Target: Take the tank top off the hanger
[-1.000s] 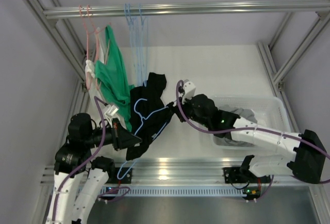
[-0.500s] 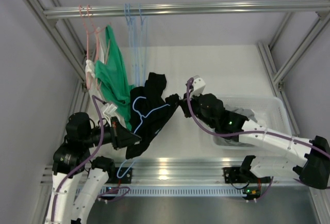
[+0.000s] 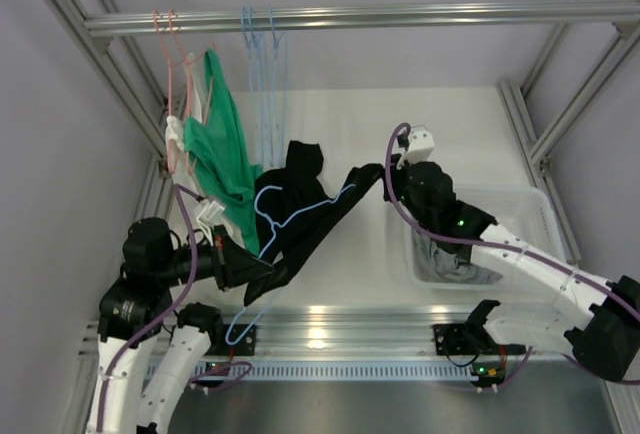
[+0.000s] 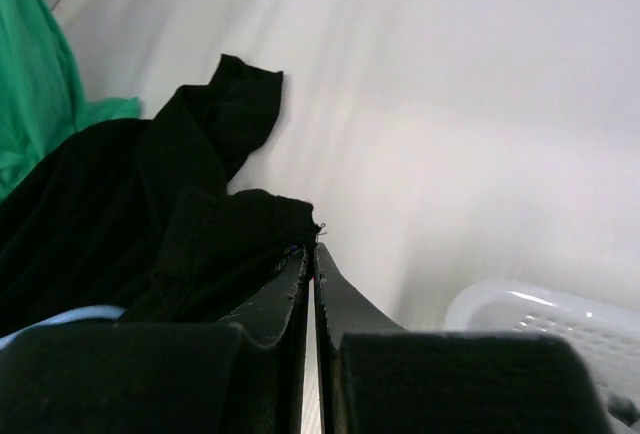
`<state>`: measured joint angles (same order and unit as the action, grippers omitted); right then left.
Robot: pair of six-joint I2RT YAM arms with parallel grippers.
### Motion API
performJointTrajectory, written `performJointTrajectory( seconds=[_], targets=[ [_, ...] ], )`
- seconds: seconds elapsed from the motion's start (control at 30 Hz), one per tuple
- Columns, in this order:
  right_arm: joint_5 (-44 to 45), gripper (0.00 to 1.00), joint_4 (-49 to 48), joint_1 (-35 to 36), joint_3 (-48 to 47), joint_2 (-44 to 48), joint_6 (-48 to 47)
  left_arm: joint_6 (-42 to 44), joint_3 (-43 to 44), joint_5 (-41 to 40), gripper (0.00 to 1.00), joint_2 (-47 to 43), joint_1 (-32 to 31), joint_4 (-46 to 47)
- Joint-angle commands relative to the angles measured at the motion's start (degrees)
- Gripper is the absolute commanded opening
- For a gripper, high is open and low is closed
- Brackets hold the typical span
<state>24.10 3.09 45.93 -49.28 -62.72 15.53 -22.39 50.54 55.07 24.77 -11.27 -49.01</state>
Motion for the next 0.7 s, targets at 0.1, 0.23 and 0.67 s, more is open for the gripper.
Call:
performJointTrajectory(
  seconds=[0.1,0.23,0.67],
  targets=[
    [-3.9,0.0,2.2,-4.0,-4.2,-2.0,1.4,0.2,3.9,3.3,0.0,0.4,-0.2,1.2],
    [-5.9,0.0,3.3,-3.5,-1.4,0.0,3.1,1.5,9.5,0.0,0.0,2.3,-0.2,1.3],
    [-44.3,0.0,-1.3,-0.4,9.4,14.7,11.4,-17.9,7.3,-9.9,0.0,10.4,0.0,62.8]
  ],
)
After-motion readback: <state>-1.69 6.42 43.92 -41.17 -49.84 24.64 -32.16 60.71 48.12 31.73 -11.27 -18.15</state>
